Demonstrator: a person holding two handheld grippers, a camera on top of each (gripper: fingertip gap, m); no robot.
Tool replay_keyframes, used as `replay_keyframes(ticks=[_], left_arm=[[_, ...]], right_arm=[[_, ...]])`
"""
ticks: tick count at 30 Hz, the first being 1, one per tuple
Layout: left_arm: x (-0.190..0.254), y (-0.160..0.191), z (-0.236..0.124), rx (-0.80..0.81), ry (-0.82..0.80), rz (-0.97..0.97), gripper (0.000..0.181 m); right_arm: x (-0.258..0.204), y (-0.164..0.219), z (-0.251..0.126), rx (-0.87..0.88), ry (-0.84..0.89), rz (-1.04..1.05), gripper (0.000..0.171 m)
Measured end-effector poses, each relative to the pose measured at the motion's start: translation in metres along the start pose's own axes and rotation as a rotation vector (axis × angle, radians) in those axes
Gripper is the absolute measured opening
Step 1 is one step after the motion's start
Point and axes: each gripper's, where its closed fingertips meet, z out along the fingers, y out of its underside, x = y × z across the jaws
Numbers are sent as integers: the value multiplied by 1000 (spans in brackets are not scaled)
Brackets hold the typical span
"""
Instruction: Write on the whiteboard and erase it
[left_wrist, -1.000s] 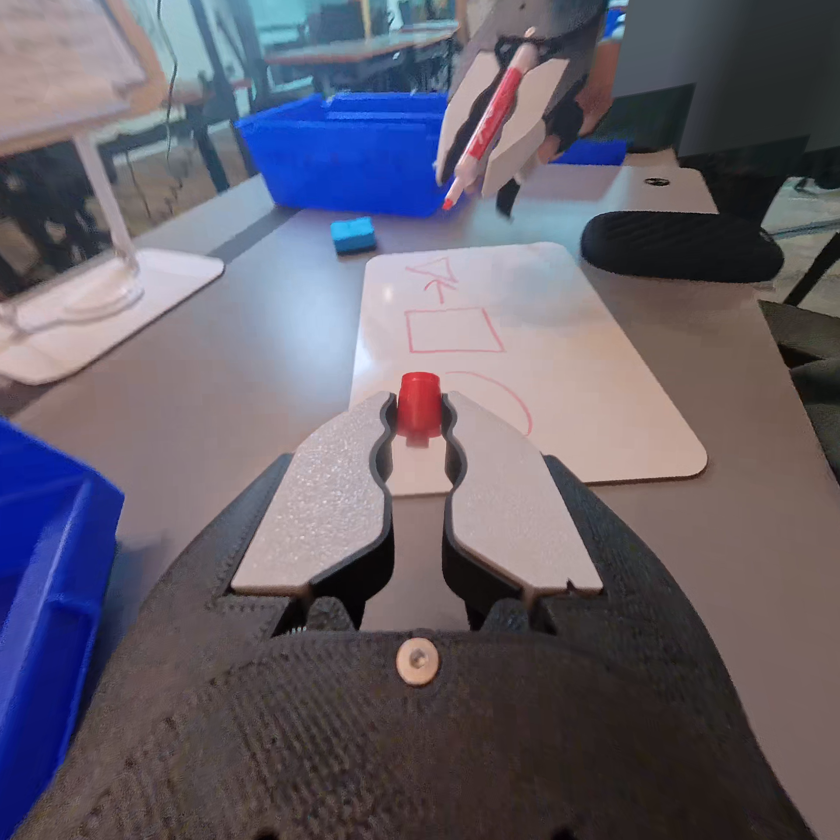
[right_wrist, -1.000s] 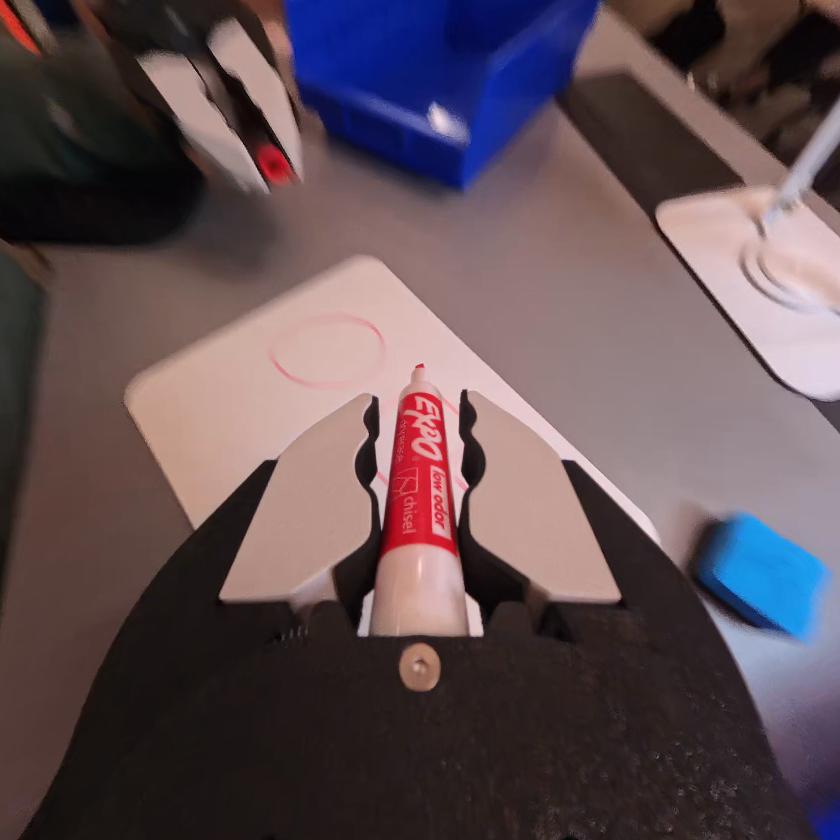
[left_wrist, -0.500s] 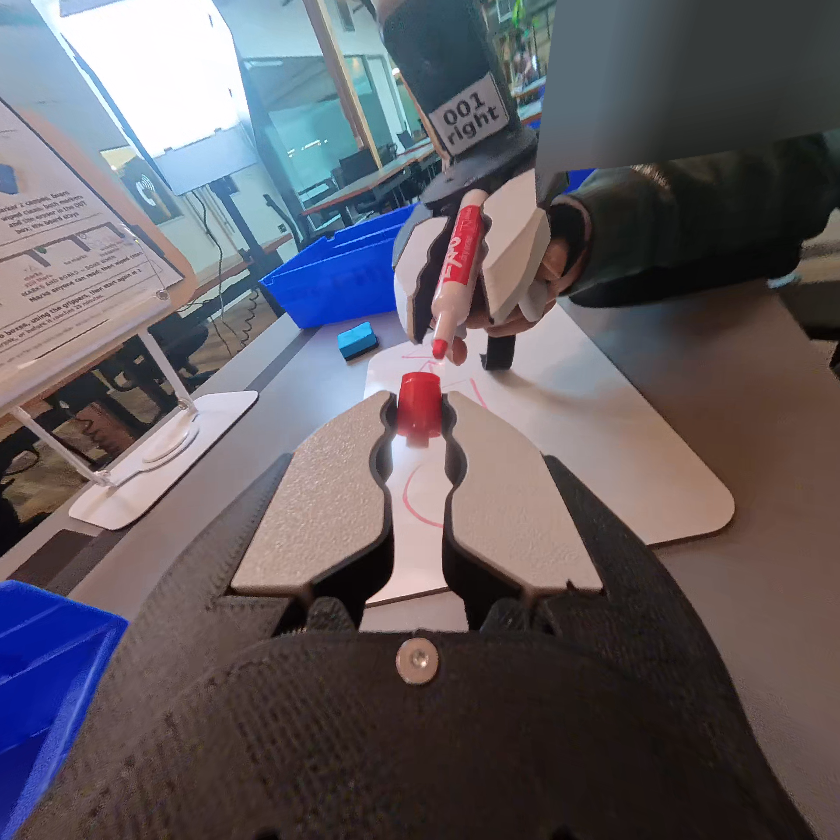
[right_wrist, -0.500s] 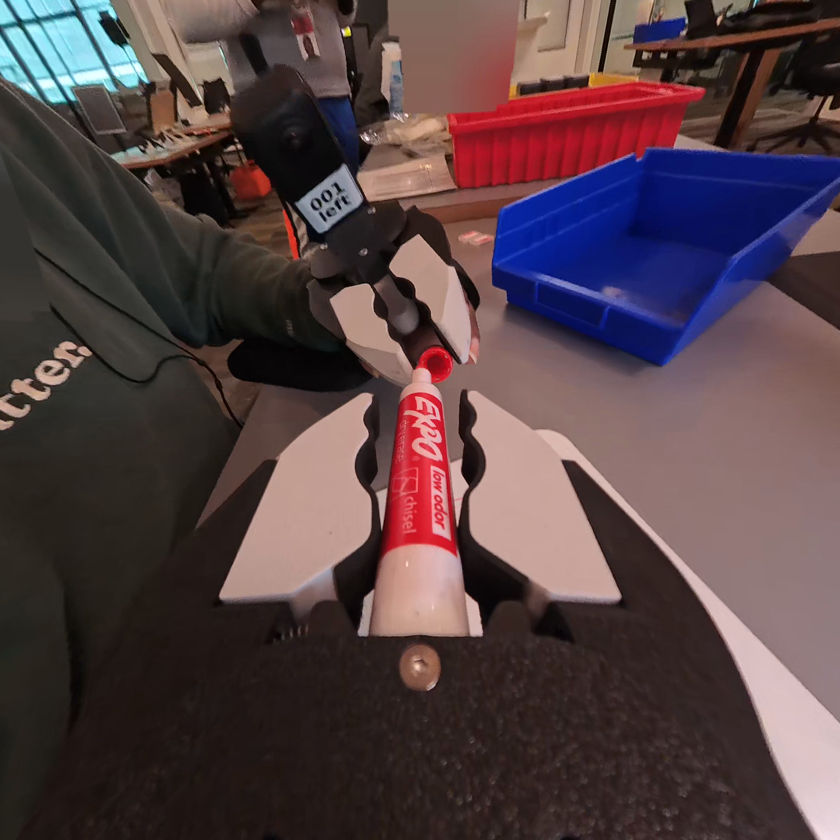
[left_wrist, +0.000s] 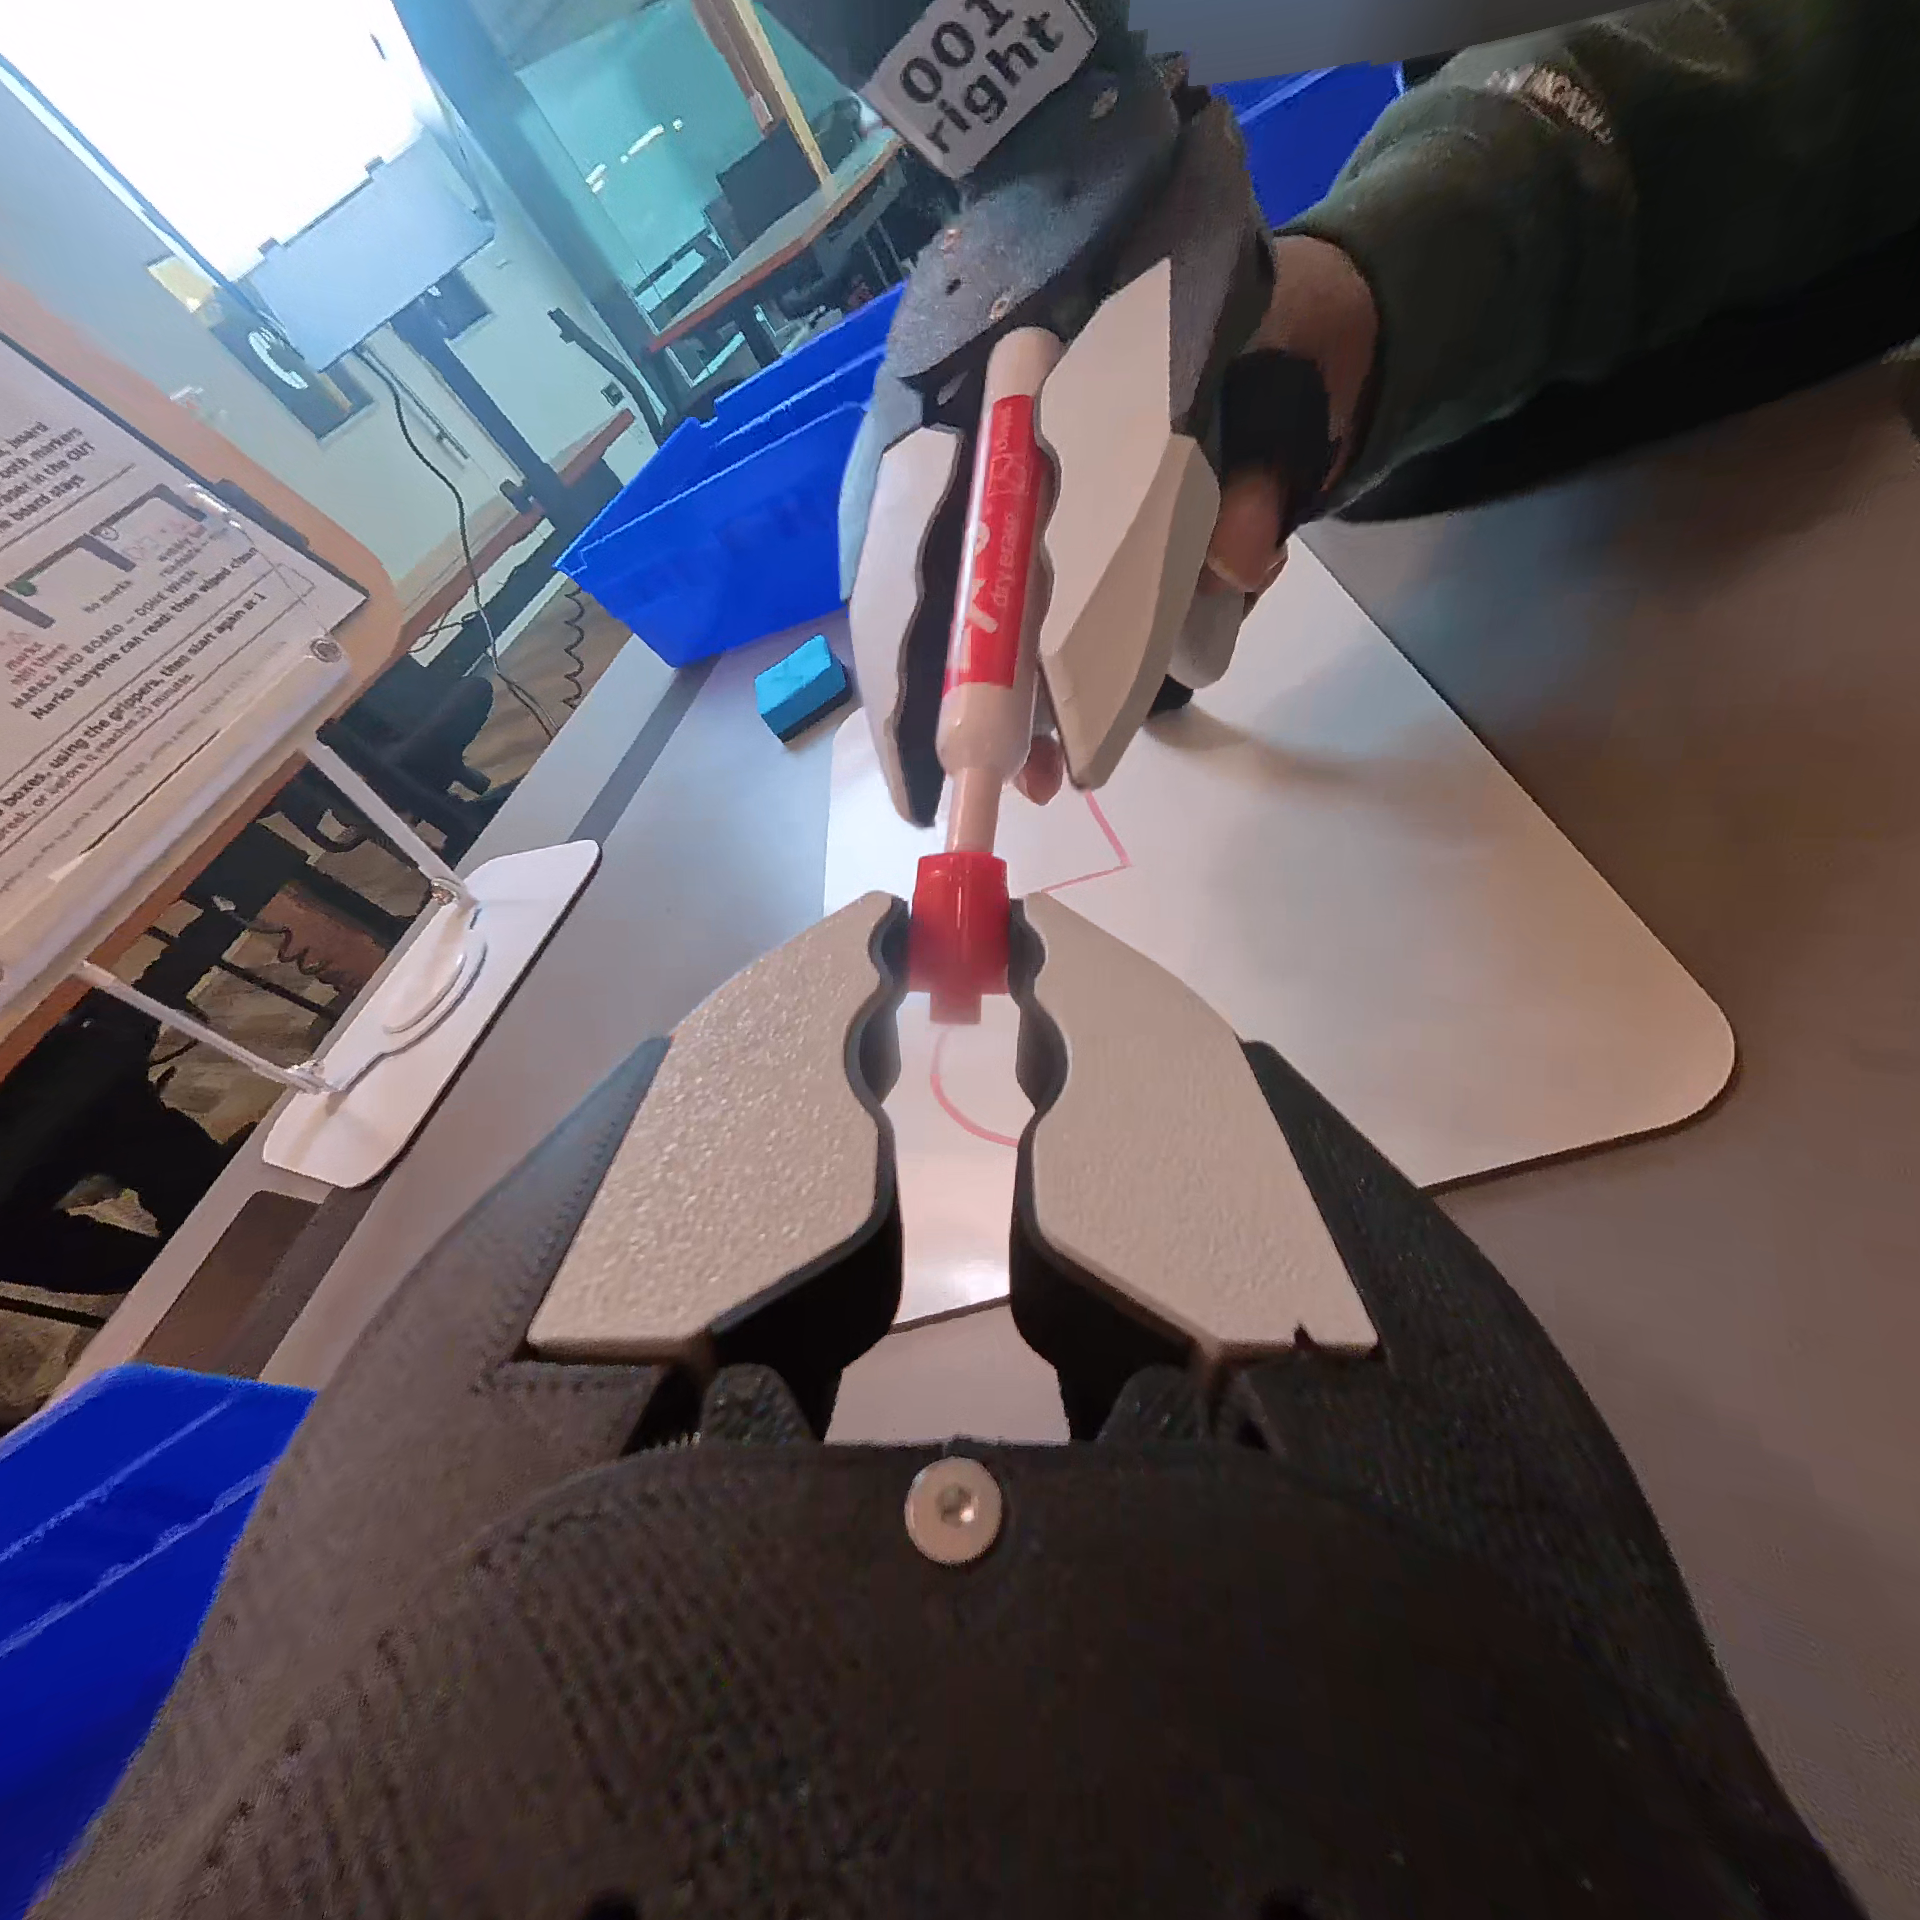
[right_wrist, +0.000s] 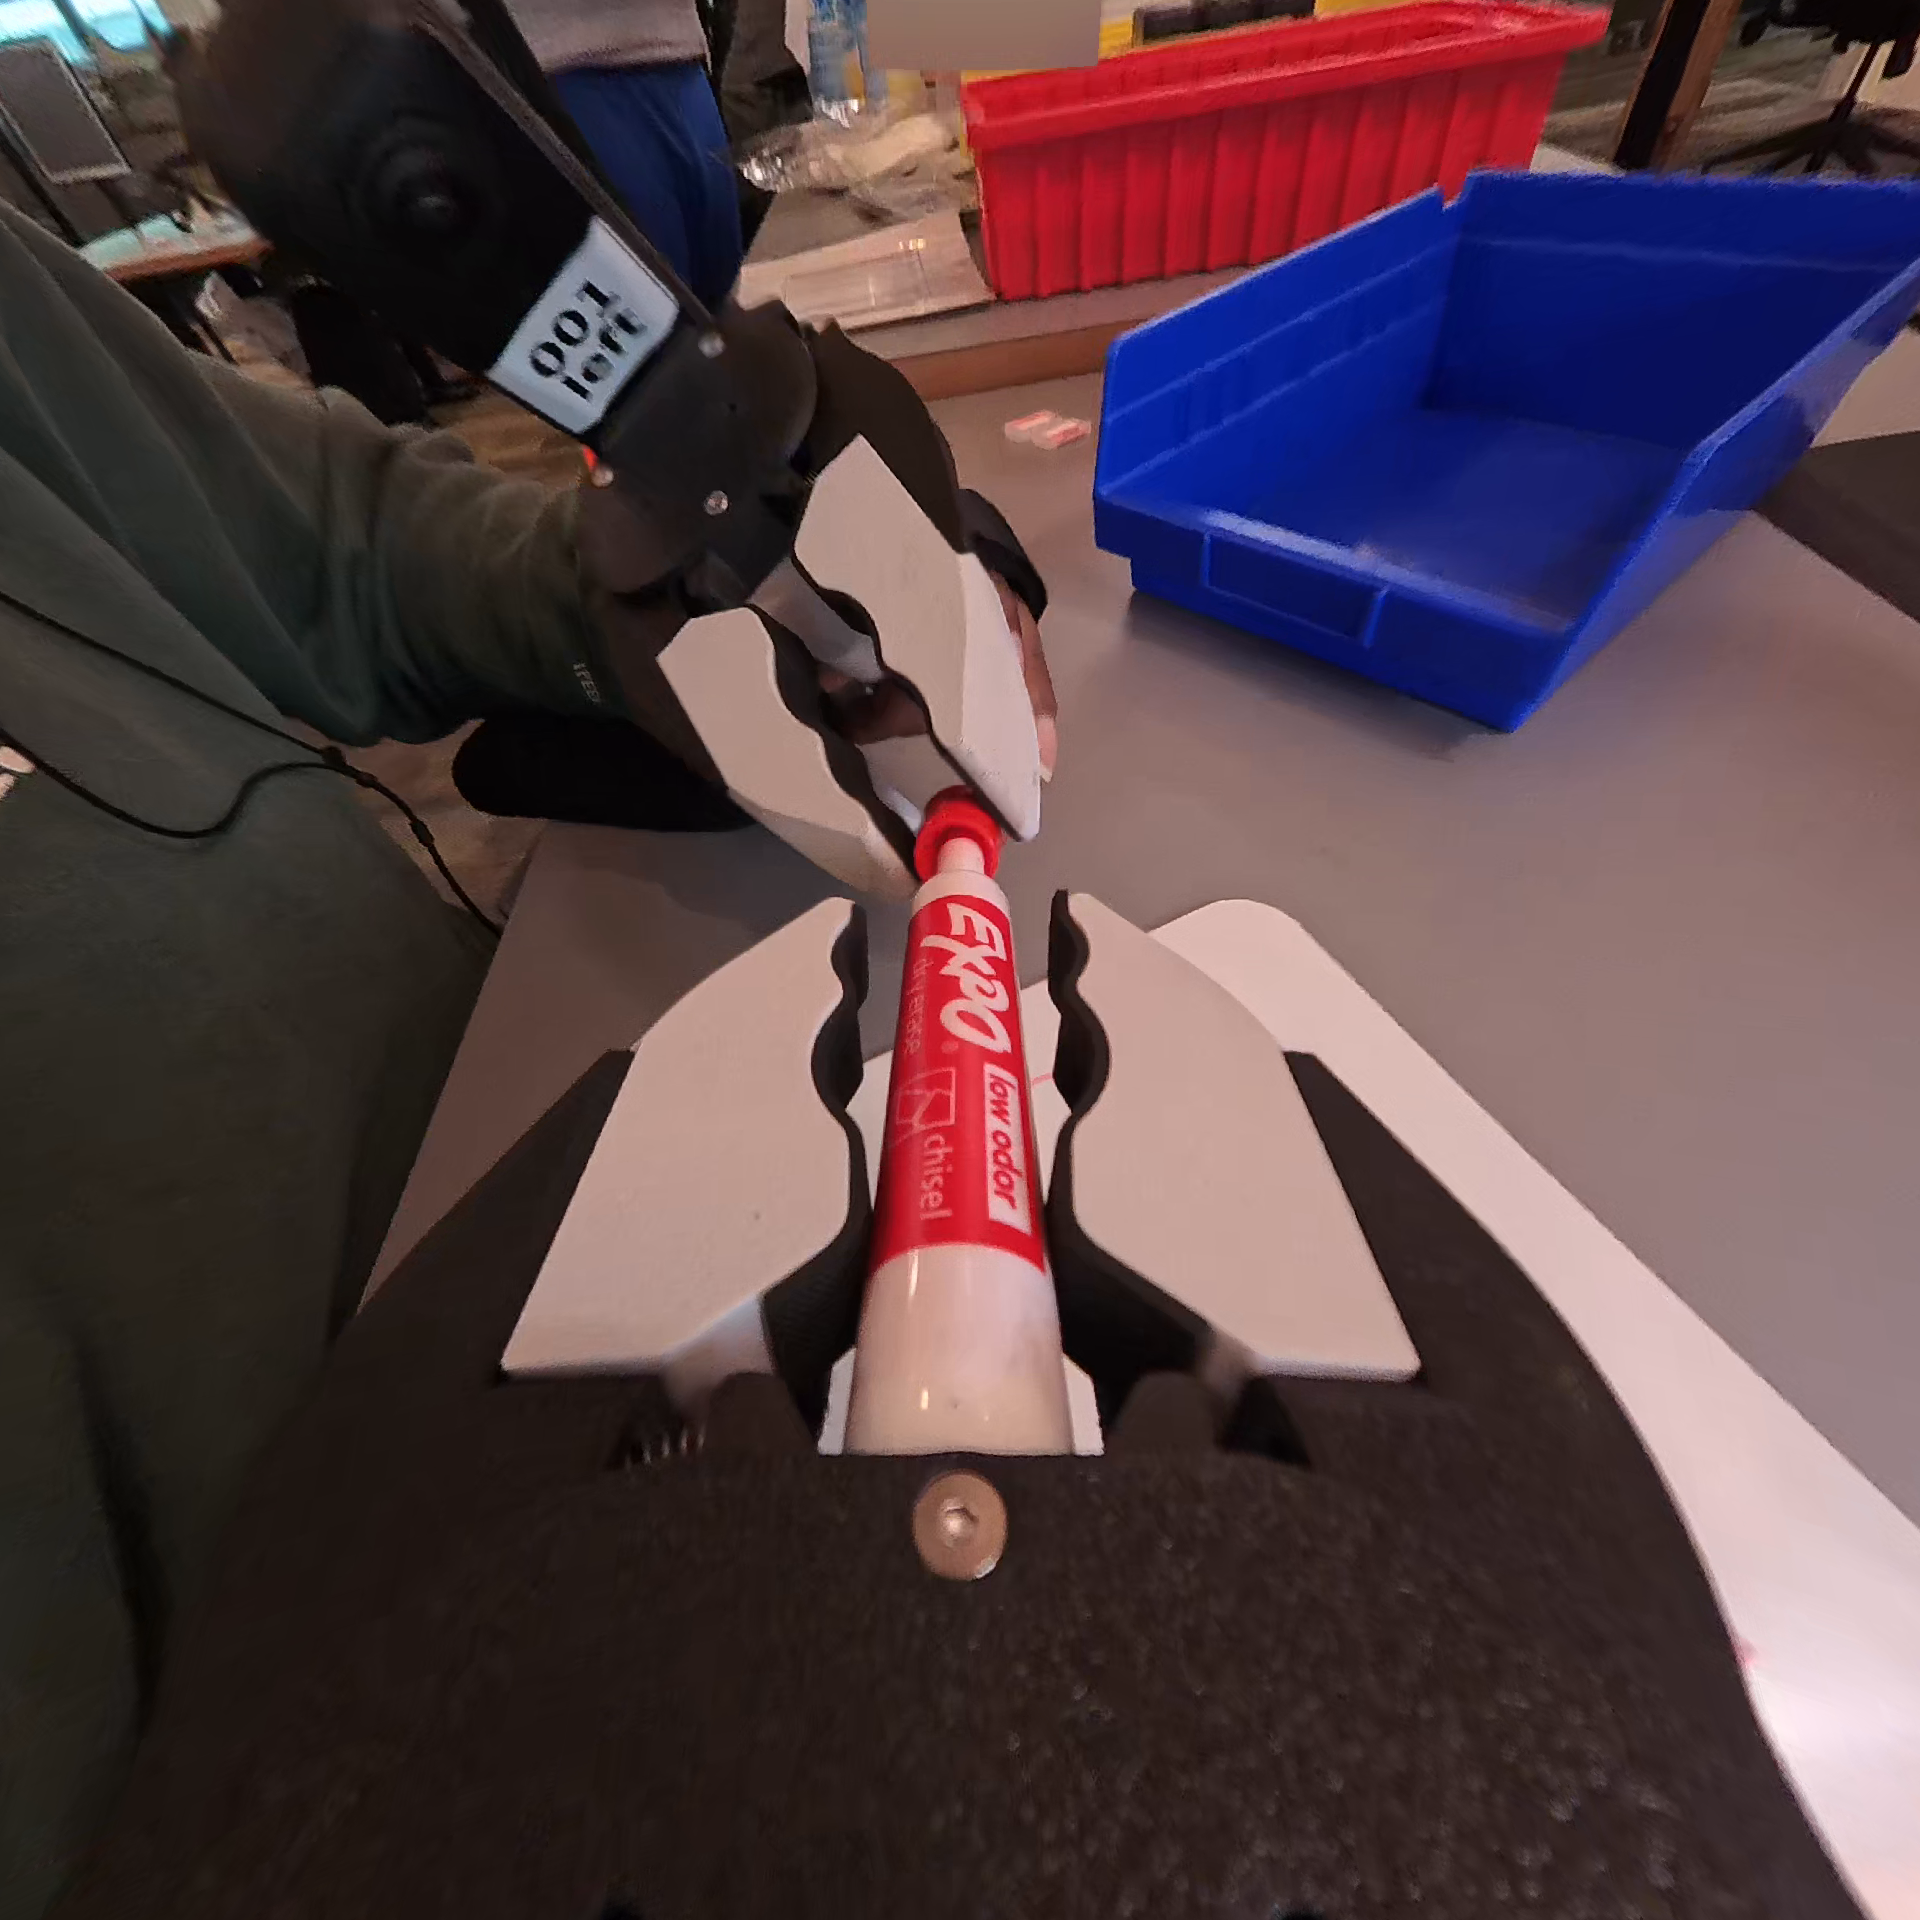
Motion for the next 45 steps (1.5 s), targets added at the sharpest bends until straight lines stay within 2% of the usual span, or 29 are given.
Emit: replay_keyframes(ticks=[5,10,14,22,30,33,36,38,41,43,44,45], left_arm=[[13,9,7,-165,9,129,18],[3,-1,4,-135,-41,63,17],[6,4,7,-145,-38,34,16],[12,9,10,-157,-3,69,16],[13,12,17,-178,37,102,17],[1,-1,16,-125,38,79,18],[-13,19,4,-196,18,107,18],[-11,30,0,-220,39,103,18],[4,41,7,-278,92,163,18],[17,39,13,-275,126,188,18],[22,36,14,-262,135,196,18],[25,33,15,-251,141,201,18]], right_arm=[[-3,9,9,5,-2,64,33],[-3,7,9,99,-26,190,32],[-1,5,11,151,-25,237,32],[-3,15,14,90,-55,300,32],[5,13,15,101,-97,371,34],[7,1,7,57,-119,256,40],[20,-3,-16,-30,8,2,45],[25,5,-25,-140,72,-112,47],[23,30,-19,-343,142,-288,47],[18,46,-8,-442,153,-363,40],[16,54,-4,-491,155,-407,25],[17,60,-1,-533,178,-466,19]])
